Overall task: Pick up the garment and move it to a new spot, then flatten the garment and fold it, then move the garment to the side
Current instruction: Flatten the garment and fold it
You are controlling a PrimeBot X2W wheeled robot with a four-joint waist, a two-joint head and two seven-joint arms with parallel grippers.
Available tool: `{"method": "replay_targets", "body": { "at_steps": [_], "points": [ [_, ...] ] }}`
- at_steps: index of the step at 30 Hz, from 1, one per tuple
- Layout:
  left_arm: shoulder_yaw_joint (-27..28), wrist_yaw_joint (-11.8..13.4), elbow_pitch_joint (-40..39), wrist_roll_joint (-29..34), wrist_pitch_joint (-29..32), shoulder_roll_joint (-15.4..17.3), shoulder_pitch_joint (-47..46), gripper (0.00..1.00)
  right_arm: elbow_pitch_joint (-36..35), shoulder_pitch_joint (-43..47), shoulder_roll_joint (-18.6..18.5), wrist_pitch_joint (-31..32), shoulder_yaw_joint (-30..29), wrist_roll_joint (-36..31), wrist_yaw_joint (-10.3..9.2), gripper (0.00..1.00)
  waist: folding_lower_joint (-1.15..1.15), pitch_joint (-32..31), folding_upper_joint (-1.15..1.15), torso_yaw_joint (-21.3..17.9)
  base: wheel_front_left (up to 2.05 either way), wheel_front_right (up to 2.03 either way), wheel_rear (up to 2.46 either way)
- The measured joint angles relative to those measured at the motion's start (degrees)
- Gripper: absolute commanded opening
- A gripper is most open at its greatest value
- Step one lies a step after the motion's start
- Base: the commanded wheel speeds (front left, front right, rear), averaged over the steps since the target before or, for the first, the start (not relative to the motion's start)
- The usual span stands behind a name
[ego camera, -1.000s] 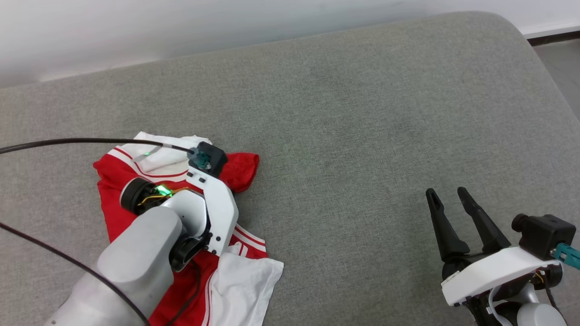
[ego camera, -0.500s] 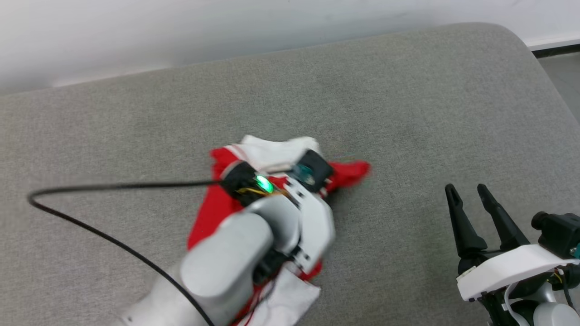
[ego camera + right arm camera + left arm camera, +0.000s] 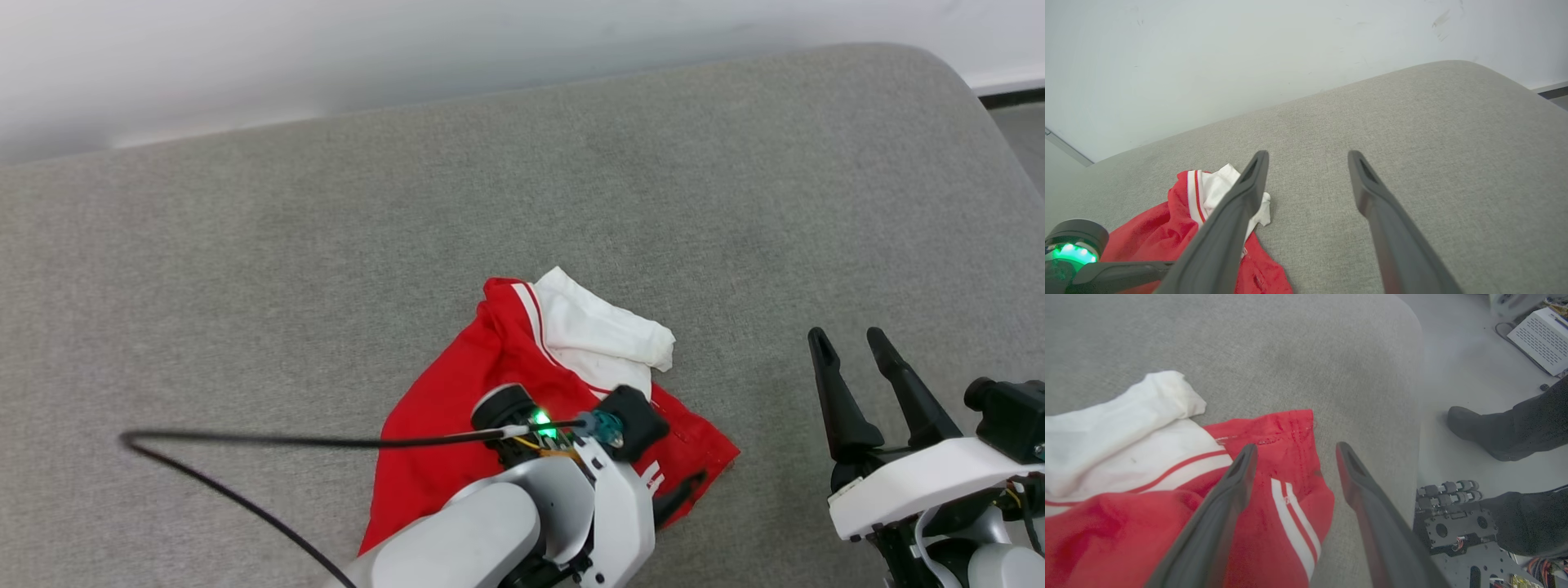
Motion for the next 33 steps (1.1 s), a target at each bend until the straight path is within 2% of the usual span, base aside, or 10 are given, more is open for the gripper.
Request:
{"method": "replay_targets", "body": {
  "at_steps": [5,10,17,29,33],
  "points": [
    [2.9,2.5,-3.2,0.3,-7.2,0.7,1.9,1.00,0.1,0.1,0.0,0.5,-0.5,-0.6,0.00,1.00,0.00,-1.8,0.00,1.0,0.00,0.00,0.00],
    [8.3,7.8,-7.4,0.3,-14.5,2.5,4.3,1.00,-0.1,0.4,0.0,1.4,-1.0,-1.3,0.00,1.00,0.00,-3.9,0.00,2.6,0.00,0.00,0.00],
    [16.8,15.0,-8.9,-2.4,-21.3,6.1,9.1,1.00,-0.8,1.7,0.0,2.8,-1.0,-2.1,0.00,1.00,0.00,-6.7,0.00,4.9,0.00,0.00,0.00],
    [30.6,25.2,-14.0,-5.3,-26.4,14.3,21.4,1.00,-1.2,3.8,0.0,5.3,-1.4,-2.3,0.00,1.00,0.00,-10.0,0.00,7.4,0.00,0.00,0.00],
    [33.7,27.9,-17.8,-5.4,-26.8,16.3,25.8,1.00,1.5,4.2,0.0,8.9,-3.4,-1.2,0.00,1.00,-0.01,-10.4,0.00,8.3,0.00,0.00,0.00]
  ]
}}
